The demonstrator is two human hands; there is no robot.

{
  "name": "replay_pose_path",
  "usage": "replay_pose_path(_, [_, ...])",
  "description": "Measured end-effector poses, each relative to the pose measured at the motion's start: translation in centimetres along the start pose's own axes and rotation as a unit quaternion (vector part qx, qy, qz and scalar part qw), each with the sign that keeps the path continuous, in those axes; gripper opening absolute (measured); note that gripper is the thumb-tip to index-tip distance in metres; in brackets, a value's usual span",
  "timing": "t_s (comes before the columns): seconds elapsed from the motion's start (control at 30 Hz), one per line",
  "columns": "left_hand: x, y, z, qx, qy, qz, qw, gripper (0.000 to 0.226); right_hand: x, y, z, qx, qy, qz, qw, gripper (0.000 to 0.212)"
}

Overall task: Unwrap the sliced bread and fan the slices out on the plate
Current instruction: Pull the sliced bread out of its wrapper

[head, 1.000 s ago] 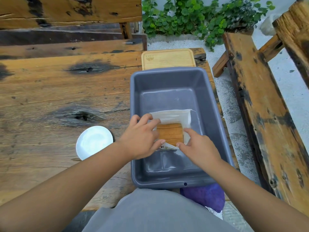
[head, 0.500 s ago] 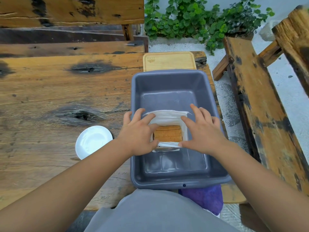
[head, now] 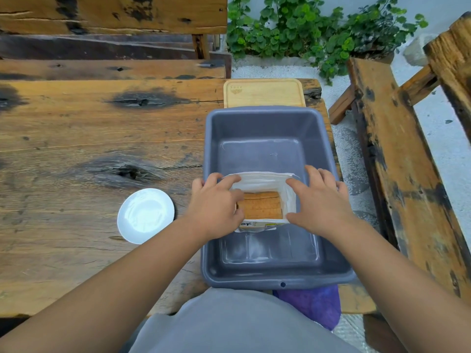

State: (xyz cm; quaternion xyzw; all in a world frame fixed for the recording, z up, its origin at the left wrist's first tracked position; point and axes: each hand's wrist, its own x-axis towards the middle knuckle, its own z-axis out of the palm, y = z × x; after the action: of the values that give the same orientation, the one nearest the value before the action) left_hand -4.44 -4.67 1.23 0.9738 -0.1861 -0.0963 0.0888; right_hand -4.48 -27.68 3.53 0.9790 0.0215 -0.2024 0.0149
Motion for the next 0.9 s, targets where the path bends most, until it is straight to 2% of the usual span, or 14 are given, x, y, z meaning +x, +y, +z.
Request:
replay_pose_path(0.13, [0.2,0.1,-0.1,-0.069,-0.051,-0.003,0.996,0.053,-0.3,-2.3,-2.0,-0.116,0.09,-0.067,0.987,0.036])
replay_pose_path(0.2, [0.2,0.1,-0.1,-0.083,-0.058,-0.002,0.995,0.061,0.0,-3.7,-2.7,-0.086,0.102,-0.144,0.98,0.026])
replay_pose_path(0.27, [0.2,0.0,-0.1,-0.099,-0.053,0.013,0.994,0.066,0.9,-5.4,-3.2,0.003,0.033,-0.203,0.979,0.024])
replay_pose_path(0.33, [0.3,-0.2,0.1,-0.134,-0.043,0.021,0.99,0.069,2.8,-7.1,-3.1,0.044,-0.098,-0.214,0.971,0.029])
replay_pose_path(0.4, [0.3,-0.4,0.1,-0.169,-0.049,0.007,0.984,0.08,4.9,-8.1,-2.1,0.005,-0.197,-0.206,0.959,0.034])
replay_pose_path(0.47, [0.2,-0.6,0.2,-0.189,-0.052,-0.002,0.981,0.091,6.5,-8.5,-0.6,-0.051,-0.247,-0.194,0.948,0.034])
replay_pose_path(0.6, [-0.1,-1.0,0.3,-0.195,-0.047,0.004,0.98,0.095,7.8,-8.8,1.6,-0.125,-0.26,-0.176,0.941,0.036])
replay_pose_path(0.73, [-0.5,-1.2,0.6,-0.208,-0.037,0.008,0.977,0.096,8.8,-9.4,2.5,-0.09,-0.24,-0.17,0.951,0.023])
replay_pose_path(0.83, [-0.5,-0.9,0.5,-0.217,-0.045,0.006,0.975,0.096,9.2,-10.2,2.7,-0.079,-0.24,-0.164,0.954,0.044])
replay_pose_path(0.9, [-0.5,-0.9,0.2,-0.224,-0.048,0.013,0.973,0.094,9.2,-10.3,2.5,-0.085,-0.223,-0.168,0.957,0.041])
